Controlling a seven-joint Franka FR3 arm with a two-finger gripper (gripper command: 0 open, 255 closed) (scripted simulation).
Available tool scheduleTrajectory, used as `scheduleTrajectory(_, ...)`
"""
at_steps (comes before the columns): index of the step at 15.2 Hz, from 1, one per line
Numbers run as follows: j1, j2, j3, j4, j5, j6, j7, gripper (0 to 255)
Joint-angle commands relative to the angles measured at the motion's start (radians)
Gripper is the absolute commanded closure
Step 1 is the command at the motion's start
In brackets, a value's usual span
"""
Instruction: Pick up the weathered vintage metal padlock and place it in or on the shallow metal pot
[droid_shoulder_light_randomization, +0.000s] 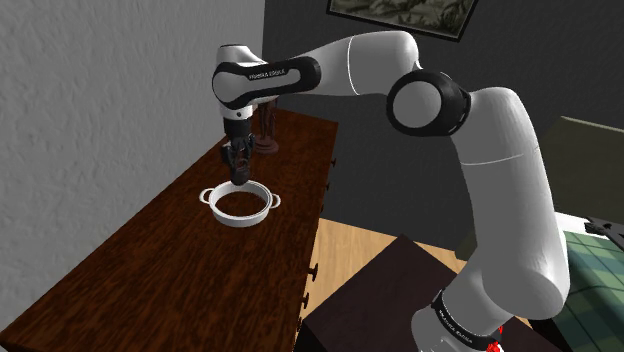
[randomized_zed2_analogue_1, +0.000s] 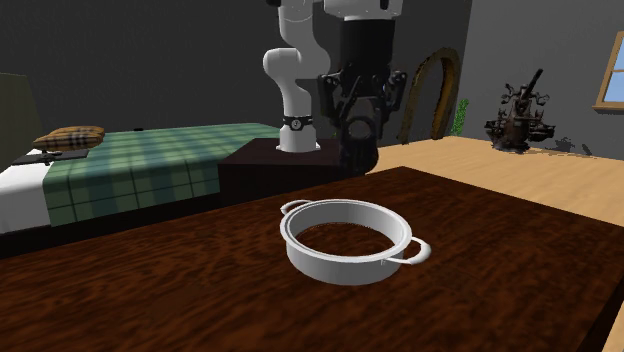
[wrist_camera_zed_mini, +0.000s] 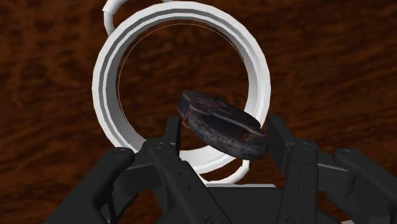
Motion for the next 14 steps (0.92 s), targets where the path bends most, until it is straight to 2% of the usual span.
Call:
scheduleTrajectory(1, -0.012, 0.074, -0.012, 0.136, -0.006, -0.063, -0.036, 255)
scheduleTrajectory(14, -0.013, 0.135, -0.019, 0.065, -0.016, 0.069, -0.033, 255)
